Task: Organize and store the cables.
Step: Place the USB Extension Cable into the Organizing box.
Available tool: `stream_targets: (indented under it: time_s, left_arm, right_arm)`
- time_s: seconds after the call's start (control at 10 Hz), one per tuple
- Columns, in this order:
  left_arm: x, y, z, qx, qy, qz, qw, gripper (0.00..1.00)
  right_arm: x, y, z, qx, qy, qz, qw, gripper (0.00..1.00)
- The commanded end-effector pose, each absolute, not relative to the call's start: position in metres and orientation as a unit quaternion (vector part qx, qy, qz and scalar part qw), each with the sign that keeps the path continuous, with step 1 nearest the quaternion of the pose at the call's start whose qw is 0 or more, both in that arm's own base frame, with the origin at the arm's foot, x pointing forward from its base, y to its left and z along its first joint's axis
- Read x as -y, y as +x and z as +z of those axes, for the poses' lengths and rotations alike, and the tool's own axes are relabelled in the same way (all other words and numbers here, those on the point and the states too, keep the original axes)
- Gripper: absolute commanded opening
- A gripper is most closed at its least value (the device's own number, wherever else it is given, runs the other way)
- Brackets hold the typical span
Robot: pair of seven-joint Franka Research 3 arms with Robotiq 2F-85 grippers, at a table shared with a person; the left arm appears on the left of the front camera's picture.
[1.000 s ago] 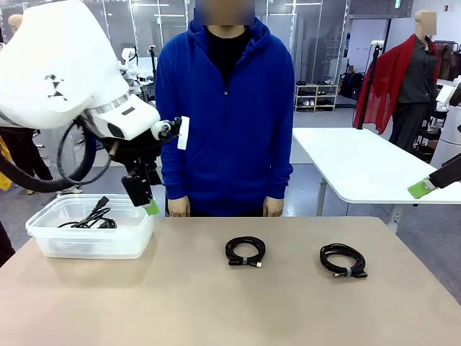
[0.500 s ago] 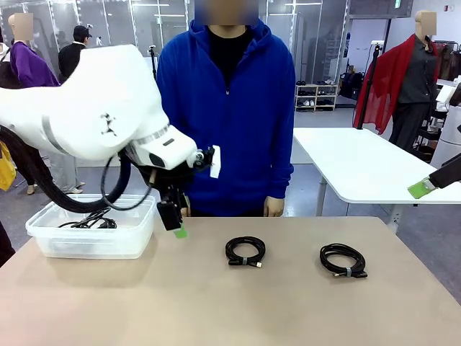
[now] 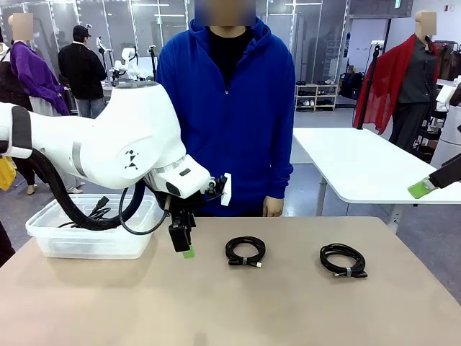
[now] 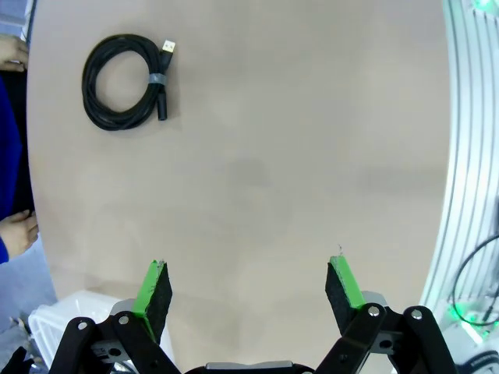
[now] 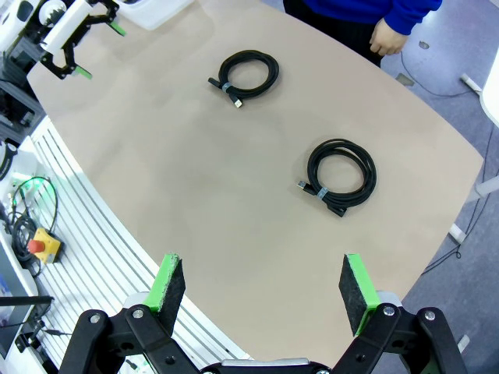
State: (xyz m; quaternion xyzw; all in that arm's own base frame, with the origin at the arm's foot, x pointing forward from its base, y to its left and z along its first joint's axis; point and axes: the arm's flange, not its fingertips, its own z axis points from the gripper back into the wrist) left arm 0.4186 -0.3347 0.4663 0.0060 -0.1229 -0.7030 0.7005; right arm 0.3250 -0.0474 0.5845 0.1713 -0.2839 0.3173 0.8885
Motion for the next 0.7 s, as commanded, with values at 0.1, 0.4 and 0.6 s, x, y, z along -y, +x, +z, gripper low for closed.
stream_targets:
  time_s: [0.1,0.4,0.6]
  left_arm:
    - [0.349,0.437,0.450,0.111,0.028,-0.709,0.695,1.00]
    - [0.377,0.445,0.435,0.087,0.038,-0.729,0.678,1.00]
    - [0.388,0.445,0.428,0.074,0.033,-0.731,0.678,1.00]
  right_arm:
    - [0.048,0.325,0.587,0.282,0.174,0.311,0.891,1.00]
    - [0.048,0.325,0.587,0.282,0.174,0.311,0.891,1.00]
    - [0.048,0.325,0.587,0.282,0.174,0.311,0.891,1.00]
